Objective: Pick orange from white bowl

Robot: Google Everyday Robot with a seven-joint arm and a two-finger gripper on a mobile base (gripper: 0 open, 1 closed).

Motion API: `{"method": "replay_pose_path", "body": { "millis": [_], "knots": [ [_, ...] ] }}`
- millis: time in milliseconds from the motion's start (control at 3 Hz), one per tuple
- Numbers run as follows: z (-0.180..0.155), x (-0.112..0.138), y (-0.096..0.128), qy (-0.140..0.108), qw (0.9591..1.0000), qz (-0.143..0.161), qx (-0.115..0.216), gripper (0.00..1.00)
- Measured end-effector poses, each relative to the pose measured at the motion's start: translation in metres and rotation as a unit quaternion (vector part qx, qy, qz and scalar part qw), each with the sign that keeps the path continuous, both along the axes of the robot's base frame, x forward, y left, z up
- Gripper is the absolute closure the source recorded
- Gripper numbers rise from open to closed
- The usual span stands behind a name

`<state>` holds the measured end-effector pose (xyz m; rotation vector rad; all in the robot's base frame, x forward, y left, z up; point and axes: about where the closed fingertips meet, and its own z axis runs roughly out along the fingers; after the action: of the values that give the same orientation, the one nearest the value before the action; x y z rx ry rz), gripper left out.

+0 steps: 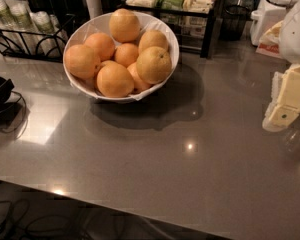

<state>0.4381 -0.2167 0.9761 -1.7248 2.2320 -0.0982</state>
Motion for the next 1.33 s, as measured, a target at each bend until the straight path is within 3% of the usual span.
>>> {"method": "replay_pose_path", "body": {
  "millis": [333,667,1000,1333],
  "knots": [
    [0.0,0.0,0.0,0.0,1.0,0.0,0.0,0.0],
    [-0.006,0.014,0.019,-0.012,0.9995,0.005,0.027,0.0],
    [-0.009,0.04,0.058,-0.038,0.9964,0.024,0.072,0.0],
    [-0.009,0.04,0.058,-0.038,0.9964,0.024,0.072,0.0]
  ]
}}
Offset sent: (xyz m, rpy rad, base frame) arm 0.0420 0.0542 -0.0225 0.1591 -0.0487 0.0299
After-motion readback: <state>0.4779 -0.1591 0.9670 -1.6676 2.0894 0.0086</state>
